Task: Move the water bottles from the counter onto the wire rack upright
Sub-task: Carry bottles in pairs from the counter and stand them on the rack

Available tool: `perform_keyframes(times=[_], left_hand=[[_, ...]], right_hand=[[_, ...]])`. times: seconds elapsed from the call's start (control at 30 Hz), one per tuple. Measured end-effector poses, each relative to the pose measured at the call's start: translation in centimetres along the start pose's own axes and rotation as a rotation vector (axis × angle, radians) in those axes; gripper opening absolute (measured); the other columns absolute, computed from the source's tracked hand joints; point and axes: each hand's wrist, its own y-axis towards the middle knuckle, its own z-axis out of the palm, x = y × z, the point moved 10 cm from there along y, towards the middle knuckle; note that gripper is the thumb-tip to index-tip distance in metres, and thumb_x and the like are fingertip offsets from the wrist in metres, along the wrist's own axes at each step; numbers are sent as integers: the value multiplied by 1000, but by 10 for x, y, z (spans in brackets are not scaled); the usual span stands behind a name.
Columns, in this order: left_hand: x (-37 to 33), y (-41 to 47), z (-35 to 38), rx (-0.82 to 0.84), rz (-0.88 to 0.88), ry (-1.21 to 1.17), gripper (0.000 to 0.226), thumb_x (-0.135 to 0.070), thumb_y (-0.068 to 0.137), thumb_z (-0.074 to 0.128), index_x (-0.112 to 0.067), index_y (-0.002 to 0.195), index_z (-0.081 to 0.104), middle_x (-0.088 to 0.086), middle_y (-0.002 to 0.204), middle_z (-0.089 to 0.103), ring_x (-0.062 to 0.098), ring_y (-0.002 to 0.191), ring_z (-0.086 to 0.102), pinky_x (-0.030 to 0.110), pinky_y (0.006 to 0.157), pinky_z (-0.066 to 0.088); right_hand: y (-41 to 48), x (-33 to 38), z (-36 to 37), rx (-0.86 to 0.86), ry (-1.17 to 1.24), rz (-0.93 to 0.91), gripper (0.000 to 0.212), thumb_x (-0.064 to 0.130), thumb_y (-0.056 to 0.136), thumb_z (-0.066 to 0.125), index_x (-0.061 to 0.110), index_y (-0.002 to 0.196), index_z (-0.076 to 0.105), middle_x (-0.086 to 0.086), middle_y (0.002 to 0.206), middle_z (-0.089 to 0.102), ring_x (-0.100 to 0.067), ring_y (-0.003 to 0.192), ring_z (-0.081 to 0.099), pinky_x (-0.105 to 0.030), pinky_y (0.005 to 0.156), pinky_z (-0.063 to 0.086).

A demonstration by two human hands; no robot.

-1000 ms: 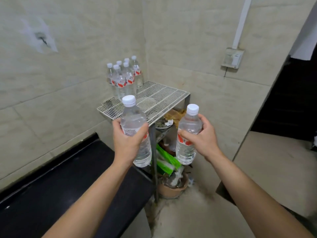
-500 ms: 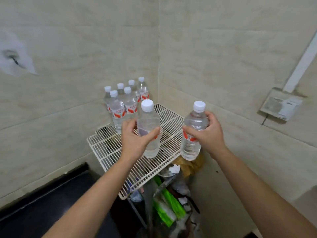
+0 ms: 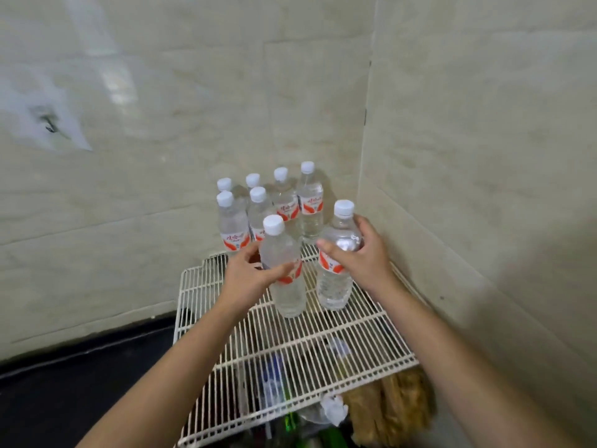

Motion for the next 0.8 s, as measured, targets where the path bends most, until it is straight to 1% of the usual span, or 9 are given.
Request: perform_keyframes(times=[0.1,0.2,0.27,0.33,0.43,0.5,0.53,0.63,0.8], left_hand=[[10,11,6,1,-38,33,56,-15,67,92,-22,118,70,-4,111,76,13,105,70,46,97,56],[11,16,9,11,-51,49,69,-27,62,91,-25,125,64,0,116,73,17,110,69,49,99,55],[2,20,15,68,-21,119,79,-31,63,88,-34,134,54,-2,123,68,17,116,64,42,94,57],[-17,23,21,122,84,221,79,-27,71,88,-44,137,47,-10,130,61,8,120,57,28,87,56],[-55,27,17,59,288,315,62,-39,79,83,-37,134,55,-12,124,62,3,101,58,15,72,49],[-69,29,12,19,358,370,46,-36,82,80,-23,125,67,-8,112,69,3,84,59,11,67,44],[-74,31,11,25,367,386,40,-31,83,80,-21,120,69,-8,105,70,3,79,58,11,66,44],[-82,38,16,135,399,530,38,-28,85,79,-20,120,68,-9,97,69,4,75,58,16,66,48],[-95,56,26,220,437,690,28,-27,87,78,-13,110,70,1,92,69,14,78,60,33,71,52]], right_hand=[[22,-18,9,181,18,8,62,45,68,89,29,123,63,7,111,75,-9,101,72,-41,89,60],[29,-32,20,309,94,49,62,35,65,85,23,121,62,1,109,74,-18,100,73,-36,85,58],[32,-28,23,339,100,24,62,32,64,77,24,122,59,-1,111,72,-17,100,71,-32,85,54],[31,-15,25,367,75,-43,61,33,66,73,35,124,54,3,118,67,-10,107,66,-29,89,50],[33,12,13,266,17,-172,50,39,79,76,45,124,57,18,124,59,-2,118,57,-25,99,47],[35,27,0,138,-123,-247,34,46,82,77,41,114,68,18,109,56,0,107,58,-19,93,47],[37,33,-4,106,-221,-268,31,53,81,76,39,109,72,17,102,54,0,101,58,-18,87,47],[46,37,-2,149,-427,-254,46,69,75,66,34,104,75,13,91,55,-4,87,59,-23,75,47],[75,42,-4,134,-513,-228,27,55,87,67,28,86,69,4,88,61,-16,83,60,-26,66,40]])
